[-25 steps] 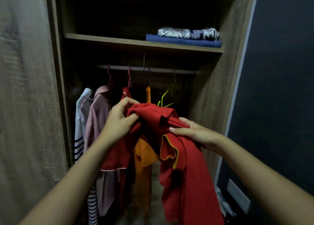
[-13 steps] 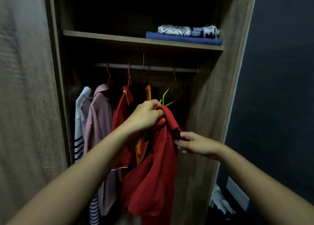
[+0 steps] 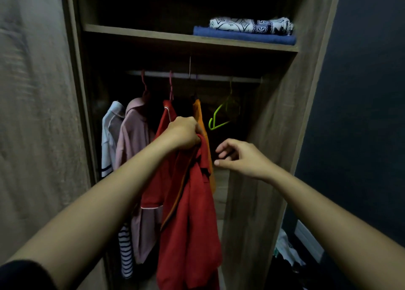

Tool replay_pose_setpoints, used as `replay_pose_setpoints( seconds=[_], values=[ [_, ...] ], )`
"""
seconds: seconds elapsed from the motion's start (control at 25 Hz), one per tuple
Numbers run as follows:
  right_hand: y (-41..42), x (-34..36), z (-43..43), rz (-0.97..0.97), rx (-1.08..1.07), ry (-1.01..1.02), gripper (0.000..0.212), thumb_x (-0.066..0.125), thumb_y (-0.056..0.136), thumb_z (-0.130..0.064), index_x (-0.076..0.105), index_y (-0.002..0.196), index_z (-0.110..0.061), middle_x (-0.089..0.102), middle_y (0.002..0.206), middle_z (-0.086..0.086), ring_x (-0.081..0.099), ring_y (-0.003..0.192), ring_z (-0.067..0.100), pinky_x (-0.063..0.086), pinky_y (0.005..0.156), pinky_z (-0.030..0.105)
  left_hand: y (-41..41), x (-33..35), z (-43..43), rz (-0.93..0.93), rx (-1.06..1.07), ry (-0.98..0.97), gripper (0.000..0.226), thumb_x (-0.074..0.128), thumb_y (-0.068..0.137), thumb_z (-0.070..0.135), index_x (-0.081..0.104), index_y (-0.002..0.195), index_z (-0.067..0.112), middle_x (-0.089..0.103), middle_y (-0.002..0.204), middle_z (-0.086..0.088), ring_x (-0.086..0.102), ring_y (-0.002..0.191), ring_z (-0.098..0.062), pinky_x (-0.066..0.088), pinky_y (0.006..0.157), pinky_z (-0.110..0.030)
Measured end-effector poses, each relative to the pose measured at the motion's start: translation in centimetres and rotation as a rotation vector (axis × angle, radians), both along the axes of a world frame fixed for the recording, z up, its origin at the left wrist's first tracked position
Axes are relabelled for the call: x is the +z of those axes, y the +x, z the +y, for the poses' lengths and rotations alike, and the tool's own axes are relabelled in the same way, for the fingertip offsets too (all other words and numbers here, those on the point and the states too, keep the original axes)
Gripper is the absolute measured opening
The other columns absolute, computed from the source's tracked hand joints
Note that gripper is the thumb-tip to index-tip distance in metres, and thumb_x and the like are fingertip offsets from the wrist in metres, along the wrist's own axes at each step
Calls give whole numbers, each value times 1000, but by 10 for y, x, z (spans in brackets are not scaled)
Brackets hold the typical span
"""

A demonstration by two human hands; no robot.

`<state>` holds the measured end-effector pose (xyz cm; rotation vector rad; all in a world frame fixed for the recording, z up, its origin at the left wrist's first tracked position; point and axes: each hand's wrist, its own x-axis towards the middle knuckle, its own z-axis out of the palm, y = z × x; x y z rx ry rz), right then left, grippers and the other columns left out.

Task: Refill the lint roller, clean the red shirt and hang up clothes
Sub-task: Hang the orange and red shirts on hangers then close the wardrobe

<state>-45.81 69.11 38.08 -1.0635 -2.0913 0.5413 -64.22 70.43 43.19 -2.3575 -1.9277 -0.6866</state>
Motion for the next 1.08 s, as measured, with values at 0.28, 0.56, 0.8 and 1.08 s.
replay_pose_setpoints(
  seconds=[0.28, 0.56, 0.8, 1.08],
  values=[
    [-33, -36, -25, 125, -29, 138, 17, 62, 84, -9, 49, 89, -18, 51, 80, -5, 49, 57, 0, 37, 54, 7, 0, 10, 6, -846, -155, -281, 27, 46, 88, -1, 59, 79, 21, 55, 58, 2, 45, 34, 1, 37, 36, -12],
    [-51, -35, -53, 206, -228, 468, 35, 53, 80, -54, 51, 93, -21, 44, 91, -5, 48, 76, 3, 40, 72, 13, 14, 33, -11, -1306, -347, -324, 23, 46, 93, -1, 60, 76, 7, 59, 57, -1, 55, 51, -3, 49, 39, -14],
    [-61, -53, -36, 183, -410, 389, 55, 70, 67, -50, 36, 97, -19, 31, 102, -3, 44, 90, 13, 39, 83, 21, 15, 45, -26, -970, -539, -82, 20, 53, 84, -9, 67, 88, 5, 56, 58, -1, 54, 49, -4, 52, 54, -15],
    [-4, -54, -19, 107, -301, 468, 26, 61, 75, 5, 47, 74, -17, 42, 90, -6, 49, 81, -1, 43, 73, 14, -31, 43, -10, -423, -21, 537, 22, 61, 79, 25, 74, 97, 23, 75, 90, -7, 69, 89, -22, 54, 83, -35]
  ],
)
